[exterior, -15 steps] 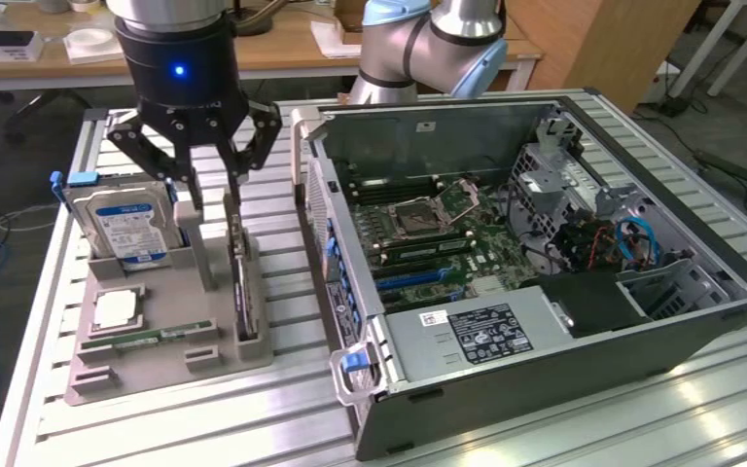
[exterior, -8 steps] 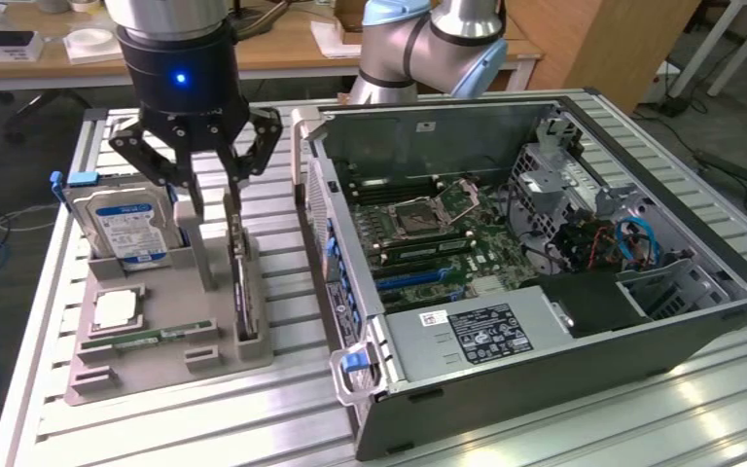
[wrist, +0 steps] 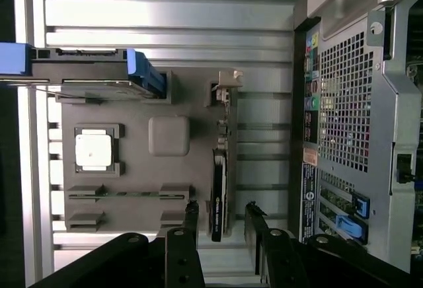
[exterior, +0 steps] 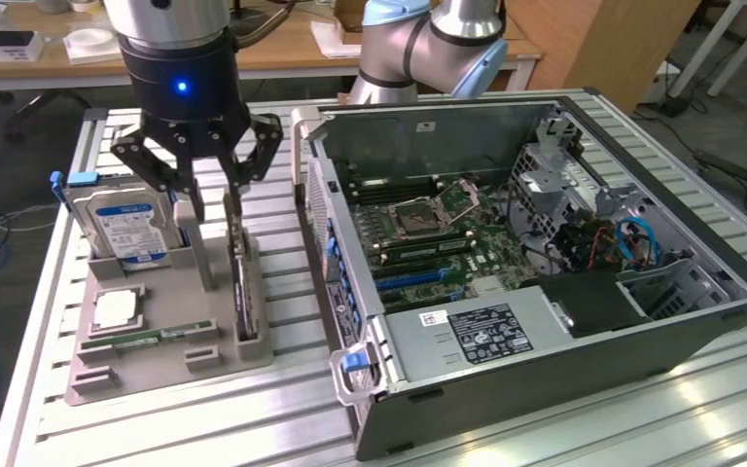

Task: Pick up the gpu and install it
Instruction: 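Pick up the gpu and move the gpu toward the slot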

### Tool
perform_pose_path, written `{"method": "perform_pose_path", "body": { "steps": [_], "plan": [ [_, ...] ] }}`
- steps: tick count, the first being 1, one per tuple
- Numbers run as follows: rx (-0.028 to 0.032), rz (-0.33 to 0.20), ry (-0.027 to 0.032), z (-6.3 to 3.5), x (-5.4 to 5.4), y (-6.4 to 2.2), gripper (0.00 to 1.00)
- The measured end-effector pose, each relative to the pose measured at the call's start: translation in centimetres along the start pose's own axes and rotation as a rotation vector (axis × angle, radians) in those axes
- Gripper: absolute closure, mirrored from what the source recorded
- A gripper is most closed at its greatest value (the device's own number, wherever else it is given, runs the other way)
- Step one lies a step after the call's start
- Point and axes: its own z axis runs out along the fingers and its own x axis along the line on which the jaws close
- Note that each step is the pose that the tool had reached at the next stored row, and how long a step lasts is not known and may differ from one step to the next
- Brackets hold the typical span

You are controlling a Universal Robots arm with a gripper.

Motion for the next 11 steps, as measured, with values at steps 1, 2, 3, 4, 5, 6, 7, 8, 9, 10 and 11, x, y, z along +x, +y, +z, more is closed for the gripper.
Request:
{"method": "perform_pose_path", "body": {
  "steps": [1,2,3,4,5,6,7,8,9,10,11],
  "plan": [
    [0.0001,0.0,0.0,0.05,0.0,-0.03,0.58],
    [0.0002,0.0,0.0,0.09,0.0,-0.06,0.58],
    [0.0003,0.0,0.0001,0.13,0.0,-0.09,0.58],
    [0.0004,0.0,0.0,0.17,0.0,-0.11,0.58],
    [0.0006,0.0,0.0,0.21,0.0,-0.13,0.58],
    [0.0009,0.0,0.0,0.25,0.0,-0.15,0.58],
    [0.0011,0.0,-0.0001,0.3,0.0,-0.15,0.58],
    [0.0013,0.0,0.0,0.35,0.0,-0.15,0.58],
    [0.0014,0.0,0.0,0.4,0.0,-0.16,0.58],
    [0.0015,0.0,-0.0001,0.47,-0.01,-0.16,0.58],
    [0.0016,0.0,0.0001,0.52,-0.03,-0.16,0.58]
  ]
}}
